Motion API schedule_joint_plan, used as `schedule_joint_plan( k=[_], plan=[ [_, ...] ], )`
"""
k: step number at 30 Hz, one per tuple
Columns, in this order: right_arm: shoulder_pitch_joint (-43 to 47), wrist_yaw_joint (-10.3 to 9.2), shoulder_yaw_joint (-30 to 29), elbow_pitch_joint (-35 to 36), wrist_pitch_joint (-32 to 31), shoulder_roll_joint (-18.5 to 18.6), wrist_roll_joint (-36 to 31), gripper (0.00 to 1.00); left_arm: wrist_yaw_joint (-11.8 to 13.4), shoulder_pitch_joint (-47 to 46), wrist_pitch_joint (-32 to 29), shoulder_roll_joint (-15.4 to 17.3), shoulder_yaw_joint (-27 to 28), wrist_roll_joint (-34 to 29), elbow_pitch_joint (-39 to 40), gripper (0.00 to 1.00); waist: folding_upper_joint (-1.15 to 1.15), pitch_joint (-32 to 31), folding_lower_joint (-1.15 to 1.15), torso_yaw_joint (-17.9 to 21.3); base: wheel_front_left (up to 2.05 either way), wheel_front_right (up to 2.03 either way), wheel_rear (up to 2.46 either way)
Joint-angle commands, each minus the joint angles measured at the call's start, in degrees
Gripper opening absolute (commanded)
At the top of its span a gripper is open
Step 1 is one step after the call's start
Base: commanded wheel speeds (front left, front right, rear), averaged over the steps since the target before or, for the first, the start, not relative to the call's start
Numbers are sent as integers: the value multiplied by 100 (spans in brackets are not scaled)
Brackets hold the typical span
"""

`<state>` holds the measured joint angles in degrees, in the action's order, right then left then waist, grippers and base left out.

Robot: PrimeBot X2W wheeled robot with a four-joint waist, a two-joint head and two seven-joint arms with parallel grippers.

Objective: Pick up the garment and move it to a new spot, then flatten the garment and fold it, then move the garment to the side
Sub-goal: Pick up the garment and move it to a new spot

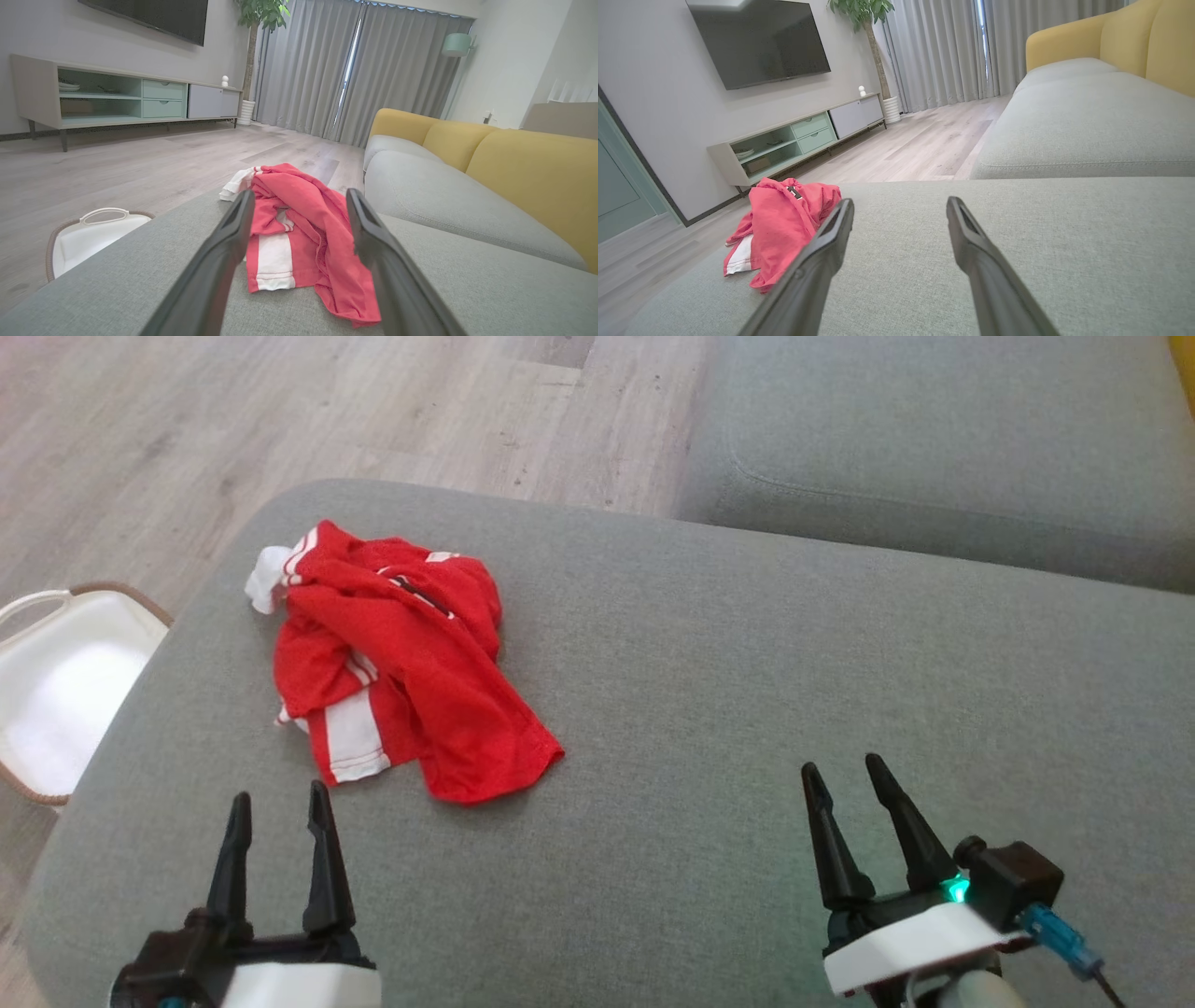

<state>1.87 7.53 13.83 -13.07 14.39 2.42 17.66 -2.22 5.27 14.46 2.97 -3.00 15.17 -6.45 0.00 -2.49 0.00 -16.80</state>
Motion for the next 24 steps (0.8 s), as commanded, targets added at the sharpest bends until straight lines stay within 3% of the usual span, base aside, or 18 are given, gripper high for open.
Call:
schedule_joint_plan(
  k=[1,4,8,14,18,24],
  plan=[
    [-195,-4,108,218,61,45,6,100,-24,-262,54,-6,261,-75,199,100,0,64,0,59,0,0,0],
    [-282,-4,53,256,61,45,-75,100,-107,-557,54,135,383,-228,110,100,0,253,0,162,0,0,0],
    [-429,-4,-62,315,61,45,-206,100,-239,-1265,-37,600,408,-401,-309,100,0,592,0,297,0,0,0],
    [-695,-4,-316,461,61,45,-445,100,-425,-2942,-1023,1408,295,-403,-1168,100,0,1258,0,428,0,0,0],
    [-883,-4,-435,542,61,45,-571,100,-512,-3947,-1759,2024,-198,-425,-1919,100,0,1678,0,571,0,0,0],
    [-1101,-4,-573,671,61,45,-630,100,-524,-4844,-2458,2865,-1593,19,-2704,100,0,2150,0,807,0,0,0]
  ],
)
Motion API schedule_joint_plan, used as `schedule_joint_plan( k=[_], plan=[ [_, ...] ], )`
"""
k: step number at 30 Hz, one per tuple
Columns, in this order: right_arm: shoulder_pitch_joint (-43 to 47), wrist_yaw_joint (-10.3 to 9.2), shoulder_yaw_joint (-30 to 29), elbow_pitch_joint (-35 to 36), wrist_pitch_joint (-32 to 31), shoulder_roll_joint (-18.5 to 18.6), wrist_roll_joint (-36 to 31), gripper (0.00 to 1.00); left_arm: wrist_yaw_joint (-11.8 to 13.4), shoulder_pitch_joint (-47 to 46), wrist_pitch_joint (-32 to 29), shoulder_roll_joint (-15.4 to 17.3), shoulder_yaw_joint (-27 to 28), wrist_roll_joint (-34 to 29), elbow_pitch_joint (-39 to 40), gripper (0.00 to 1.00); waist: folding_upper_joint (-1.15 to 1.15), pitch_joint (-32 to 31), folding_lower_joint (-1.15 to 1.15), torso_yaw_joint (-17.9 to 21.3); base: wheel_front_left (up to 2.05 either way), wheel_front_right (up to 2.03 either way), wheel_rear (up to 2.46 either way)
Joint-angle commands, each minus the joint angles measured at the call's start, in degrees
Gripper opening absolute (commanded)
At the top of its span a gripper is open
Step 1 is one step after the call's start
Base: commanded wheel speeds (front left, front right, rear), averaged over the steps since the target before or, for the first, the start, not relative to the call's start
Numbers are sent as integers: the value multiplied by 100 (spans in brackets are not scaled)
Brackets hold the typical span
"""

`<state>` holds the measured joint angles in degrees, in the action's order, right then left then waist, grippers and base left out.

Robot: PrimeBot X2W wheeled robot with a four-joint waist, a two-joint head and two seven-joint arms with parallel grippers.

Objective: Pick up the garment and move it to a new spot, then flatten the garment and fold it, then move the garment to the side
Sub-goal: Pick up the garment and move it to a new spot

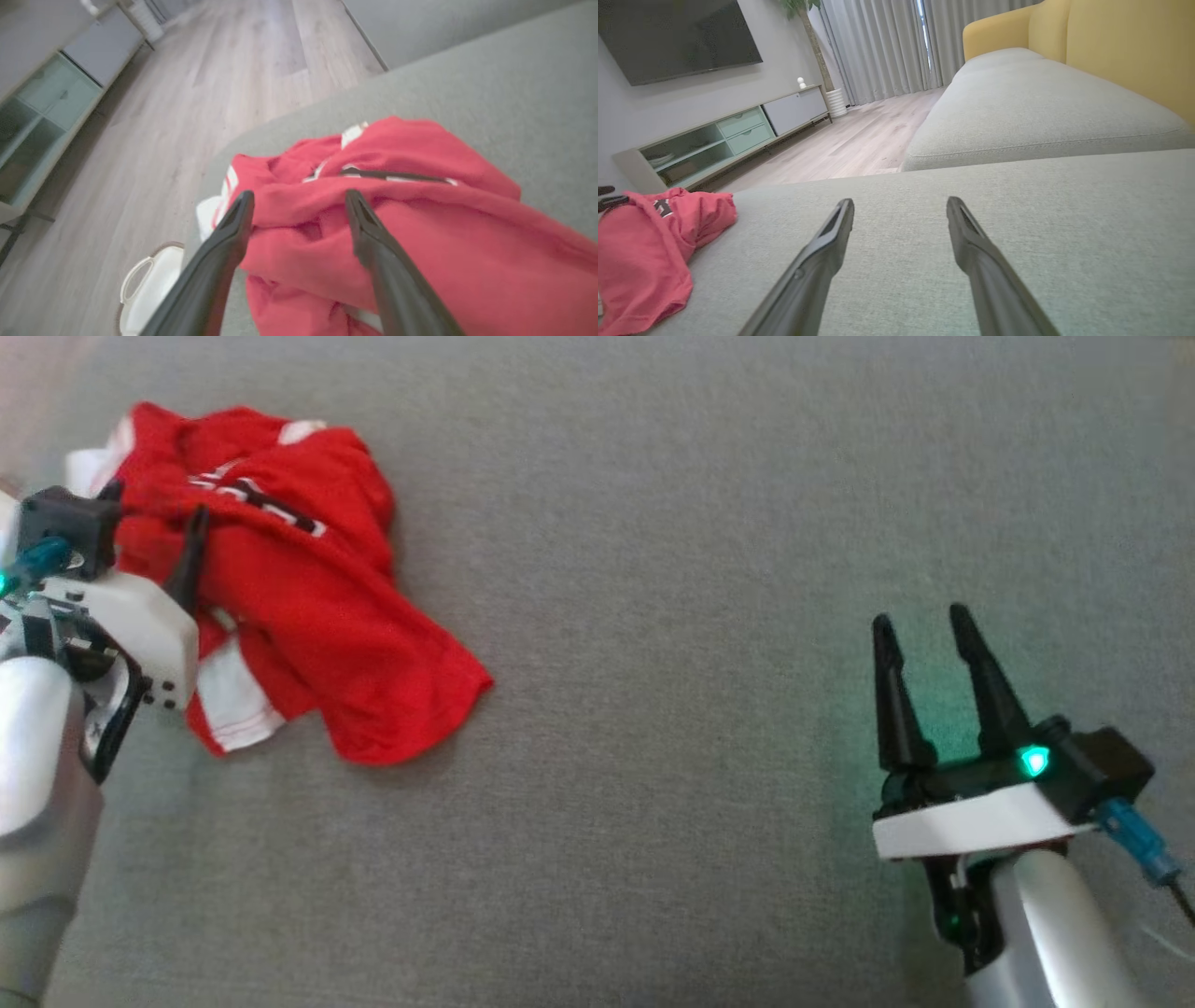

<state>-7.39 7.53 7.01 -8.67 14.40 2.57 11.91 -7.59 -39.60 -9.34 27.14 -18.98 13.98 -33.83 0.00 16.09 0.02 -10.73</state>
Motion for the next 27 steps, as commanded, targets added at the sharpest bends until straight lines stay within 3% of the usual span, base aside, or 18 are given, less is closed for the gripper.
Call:
schedule_joint_plan(
  k=[1,10,11,12,19,23,27],
  plan=[
    [-200,-4,100,250,60,31,-63,100,12,-459,-148,562,-206,254,-69,100,0,352,-2,231,0,0,0],
    [-304,-4,44,312,60,31,-77,100,11,-932,-448,1115,-1490,1407,-571,100,0,613,-2,405,0,0,0],
    [-307,-4,34,312,60,31,-75,100,11,-973,-413,1141,-1592,1503,-604,34,0,618,-2,413,0,0,0],
    [-307,-4,30,312,60,31,-73,100,11,-1012,-352,1166,-1701,1585,-616,0,0,618,-2,420,0,0,0],
    [-319,-4,39,246,60,31,-25,100,12,-1497,798,1178,-1793,1795,-786,0,0,429,-2,433,0,0,0],
    [-282,-4,82,189,60,31,48,100,152,-1799,1552,1167,-1637,1684,-704,0,0,182,-2,460,0,0,0],
    [-200,-4,149,133,60,31,166,100,315,-1956,1907,1169,-1588,1572,-352,0,0,-114,-2,521,0,0,0]
  ],
)
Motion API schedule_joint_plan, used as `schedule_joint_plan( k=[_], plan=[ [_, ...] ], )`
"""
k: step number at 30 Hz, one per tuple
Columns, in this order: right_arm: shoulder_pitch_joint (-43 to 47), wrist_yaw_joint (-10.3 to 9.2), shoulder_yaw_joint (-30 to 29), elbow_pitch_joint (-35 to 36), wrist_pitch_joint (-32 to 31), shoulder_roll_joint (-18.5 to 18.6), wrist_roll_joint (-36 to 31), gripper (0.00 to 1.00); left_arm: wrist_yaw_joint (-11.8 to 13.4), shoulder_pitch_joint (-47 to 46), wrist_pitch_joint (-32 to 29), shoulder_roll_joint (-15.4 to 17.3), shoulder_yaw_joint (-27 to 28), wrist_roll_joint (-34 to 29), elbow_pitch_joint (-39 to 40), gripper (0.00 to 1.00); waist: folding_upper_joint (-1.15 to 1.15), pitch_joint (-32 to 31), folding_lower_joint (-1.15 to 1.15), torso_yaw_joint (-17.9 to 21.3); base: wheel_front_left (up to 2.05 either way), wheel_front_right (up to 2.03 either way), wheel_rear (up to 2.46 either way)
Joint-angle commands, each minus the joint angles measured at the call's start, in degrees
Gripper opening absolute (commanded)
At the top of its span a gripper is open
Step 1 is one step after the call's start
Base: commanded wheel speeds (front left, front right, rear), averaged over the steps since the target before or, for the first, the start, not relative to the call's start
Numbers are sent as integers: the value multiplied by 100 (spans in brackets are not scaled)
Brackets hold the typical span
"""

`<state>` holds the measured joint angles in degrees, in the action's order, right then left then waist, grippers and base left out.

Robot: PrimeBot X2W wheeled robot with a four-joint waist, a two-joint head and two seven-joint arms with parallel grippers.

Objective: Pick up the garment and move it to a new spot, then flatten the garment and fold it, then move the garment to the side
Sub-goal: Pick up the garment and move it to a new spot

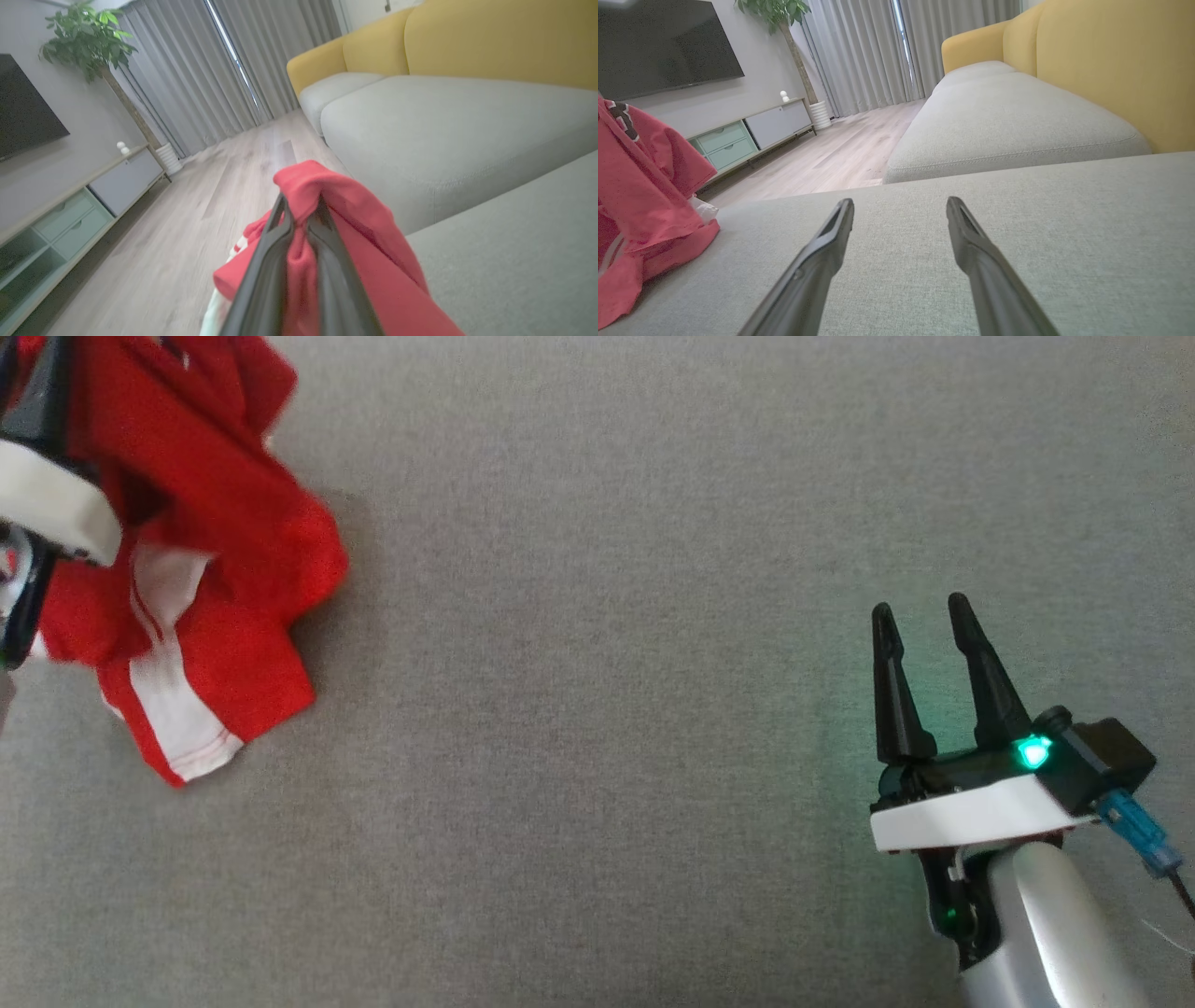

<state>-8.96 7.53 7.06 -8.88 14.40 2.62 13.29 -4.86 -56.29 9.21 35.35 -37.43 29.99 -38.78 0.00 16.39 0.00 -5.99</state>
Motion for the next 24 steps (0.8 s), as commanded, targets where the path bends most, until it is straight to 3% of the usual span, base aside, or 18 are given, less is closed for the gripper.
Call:
schedule_joint_plan(
  k=[1,8,14,19,20,24],
  plan=[
    [-22,-4,163,143,60,26,63,100,81,-295,70,342,255,-44,278,0,0,-215,0,70,0,0,0],
    [40,-4,332,119,60,26,267,100,476,-77,-232,158,245,73,1607,0,0,-516,0,379,0,0,0],
    [-1,-4,446,179,60,26,454,100,1015,438,-565,-441,-51,133,2627,0,0,-601,0,905,0,0,0],
    [-82,-4,589,205,60,26,595,100,1373,697,-520,-1143,-268,197,2726,0,0,-634,0,1504,0,0,0],
    [-82,-4,589,205,60,26,595,100,1373,697,-520,-1143,-268,197,2726,0,0,-634,0,1504,0,0,0],
    [-105,-4,611,195,60,26,617,100,1583,645,-283,-1694,-332,201,2379,0,0,-627,0,1896,0,0,0]
  ],
)
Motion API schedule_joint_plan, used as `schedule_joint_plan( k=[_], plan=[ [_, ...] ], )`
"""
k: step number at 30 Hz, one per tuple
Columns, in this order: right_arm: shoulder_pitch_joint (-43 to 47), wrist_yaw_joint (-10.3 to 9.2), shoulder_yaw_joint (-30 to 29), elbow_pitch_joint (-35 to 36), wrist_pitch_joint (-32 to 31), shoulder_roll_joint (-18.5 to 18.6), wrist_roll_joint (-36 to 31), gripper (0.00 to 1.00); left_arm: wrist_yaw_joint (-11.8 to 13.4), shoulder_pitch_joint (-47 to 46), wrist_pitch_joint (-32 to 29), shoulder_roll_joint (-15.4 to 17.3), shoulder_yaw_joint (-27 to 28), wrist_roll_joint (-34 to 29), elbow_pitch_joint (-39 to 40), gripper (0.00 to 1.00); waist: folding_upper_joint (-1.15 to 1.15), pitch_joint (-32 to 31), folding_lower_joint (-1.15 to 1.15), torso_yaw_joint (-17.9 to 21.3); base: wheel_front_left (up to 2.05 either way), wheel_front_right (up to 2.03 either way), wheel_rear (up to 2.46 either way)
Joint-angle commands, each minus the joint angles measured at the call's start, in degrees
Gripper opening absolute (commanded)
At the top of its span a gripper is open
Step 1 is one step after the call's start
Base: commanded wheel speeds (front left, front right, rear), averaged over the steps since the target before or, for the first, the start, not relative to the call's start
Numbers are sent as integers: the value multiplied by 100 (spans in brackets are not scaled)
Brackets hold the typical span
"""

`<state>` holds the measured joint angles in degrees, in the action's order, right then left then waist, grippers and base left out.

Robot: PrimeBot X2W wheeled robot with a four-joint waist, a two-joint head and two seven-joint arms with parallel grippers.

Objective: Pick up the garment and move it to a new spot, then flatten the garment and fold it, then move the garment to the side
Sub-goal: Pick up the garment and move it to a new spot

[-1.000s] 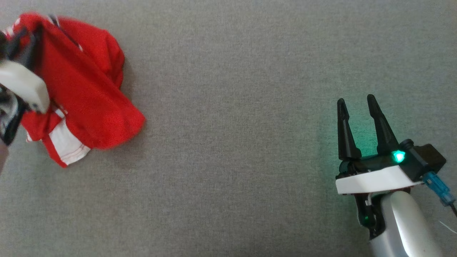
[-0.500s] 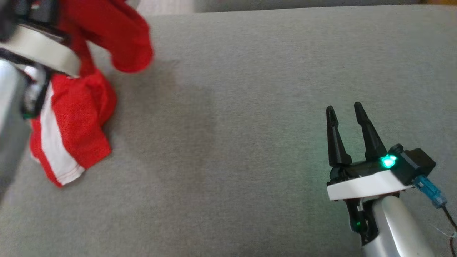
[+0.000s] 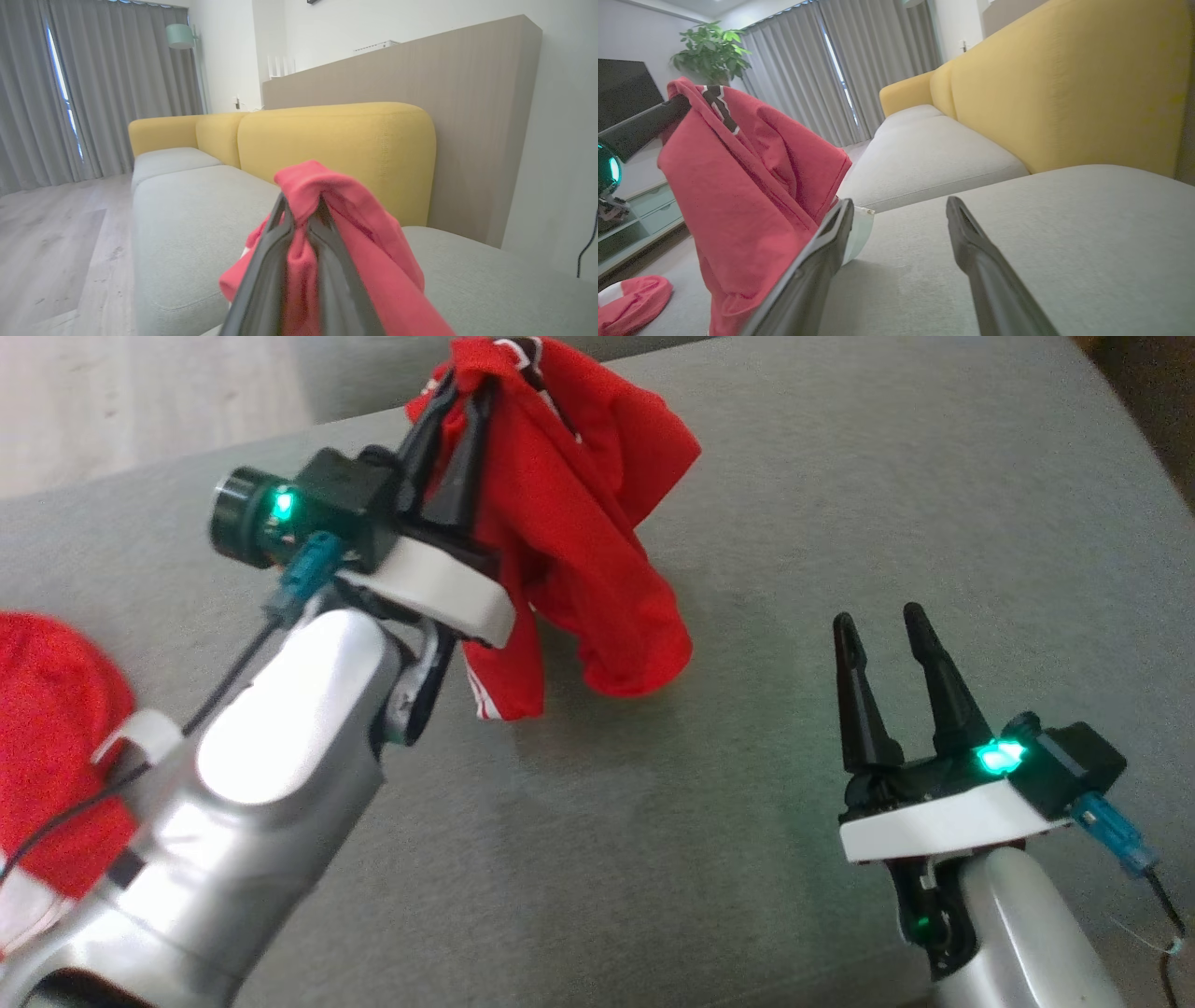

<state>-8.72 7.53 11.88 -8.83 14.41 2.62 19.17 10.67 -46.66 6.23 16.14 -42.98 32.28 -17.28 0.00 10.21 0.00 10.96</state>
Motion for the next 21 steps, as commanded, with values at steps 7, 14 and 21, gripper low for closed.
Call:
schedule_joint_plan(
  k=[7,14,21],
  plan=[
    [-147,-4,-94,299,59,26,-7,100,35,-372,416,-73,69,-161,-765,100,0,25,0,264,0,0,0],
    [-11,-4,-363,329,59,26,-215,100,-82,180,823,210,242,-157,-952,100,0,-87,0,-367,0,0,0],
    [219,-4,-513,291,59,26,-511,100,22,1847,874,631,910,-616,358,100,0,-321,0,-990,0,0,0]
  ],
)
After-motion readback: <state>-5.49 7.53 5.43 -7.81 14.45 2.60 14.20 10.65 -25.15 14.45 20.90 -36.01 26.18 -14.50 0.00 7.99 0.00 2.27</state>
